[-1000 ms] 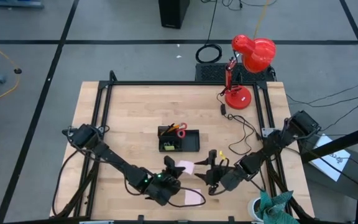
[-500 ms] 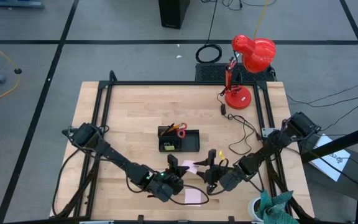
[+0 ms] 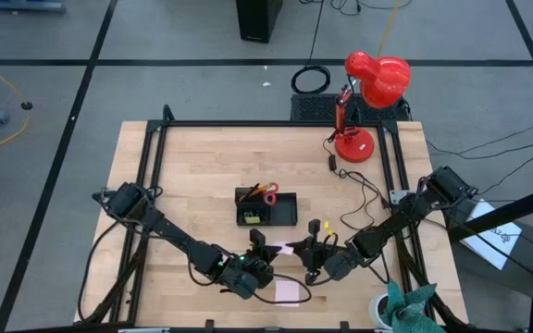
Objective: Pick and place office supplies into organizer
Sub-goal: Put the pink sticky notes into the black desk organizer
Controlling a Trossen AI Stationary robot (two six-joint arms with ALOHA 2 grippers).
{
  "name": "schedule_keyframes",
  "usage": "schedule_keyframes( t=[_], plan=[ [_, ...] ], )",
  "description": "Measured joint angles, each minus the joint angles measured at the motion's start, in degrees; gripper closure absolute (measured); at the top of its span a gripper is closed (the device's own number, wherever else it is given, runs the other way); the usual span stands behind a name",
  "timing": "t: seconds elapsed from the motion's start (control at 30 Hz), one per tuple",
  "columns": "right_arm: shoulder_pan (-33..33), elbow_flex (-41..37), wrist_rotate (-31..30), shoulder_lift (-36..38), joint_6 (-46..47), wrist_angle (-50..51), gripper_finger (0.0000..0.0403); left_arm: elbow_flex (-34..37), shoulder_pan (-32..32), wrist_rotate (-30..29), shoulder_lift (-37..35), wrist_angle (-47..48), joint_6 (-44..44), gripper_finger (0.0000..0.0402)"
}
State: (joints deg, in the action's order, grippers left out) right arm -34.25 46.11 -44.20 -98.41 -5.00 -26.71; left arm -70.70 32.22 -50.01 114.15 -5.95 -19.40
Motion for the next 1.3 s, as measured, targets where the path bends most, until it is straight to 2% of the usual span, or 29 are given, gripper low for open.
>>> schedule_keyframes(
  t=[0.13,0.27,0.47,0.57,0.77,0.83,0.97,1.3],
  plan=[
    [0.2,0.0,-4.1,0.0,-1.7,-0.3,0.04,0.0,1.2,-6.7,0.0,0.6,0.4,0.034],
    [0.3,0.6,-5.6,0.1,-2.5,0.9,0.04,0.0,4.6,-19.0,0.0,1.3,-0.4,0.0304],
    [0.5,6.1,-7.8,0.1,-3.0,13.6,0.0401,0.0,10.9,-31.9,0.0,1.4,-3.4,0.0264],
    [0.8,10.8,-8.9,0.0,-2.7,24.5,0.0402,0.0,13.8,-32.9,0.0,1.4,-2.3,0.0255],
    [4.0,20.1,-9.3,-0.3,8.3,43.8,0.0402,0.0,17.9,-39.8,0.0,1.5,-1.3,0.0252],
    [5.6,21.5,-7.9,-0.3,10.8,48.4,0.0402,0.0,19.0,-39.9,-0.1,1.5,-2.1,0.0252],
    [8.1,22.3,-5.2,-0.3,11.3,50.7,0.0402,-0.1,20.7,-40.1,-1.7,1.4,-1.4,0.0252],
    [13.7,24.4,-5.2,-7.1,7.2,52.1,0.0402,0.0,24.0,-40.1,-11.1,2.3,-1.0,0.0252]
  ],
)
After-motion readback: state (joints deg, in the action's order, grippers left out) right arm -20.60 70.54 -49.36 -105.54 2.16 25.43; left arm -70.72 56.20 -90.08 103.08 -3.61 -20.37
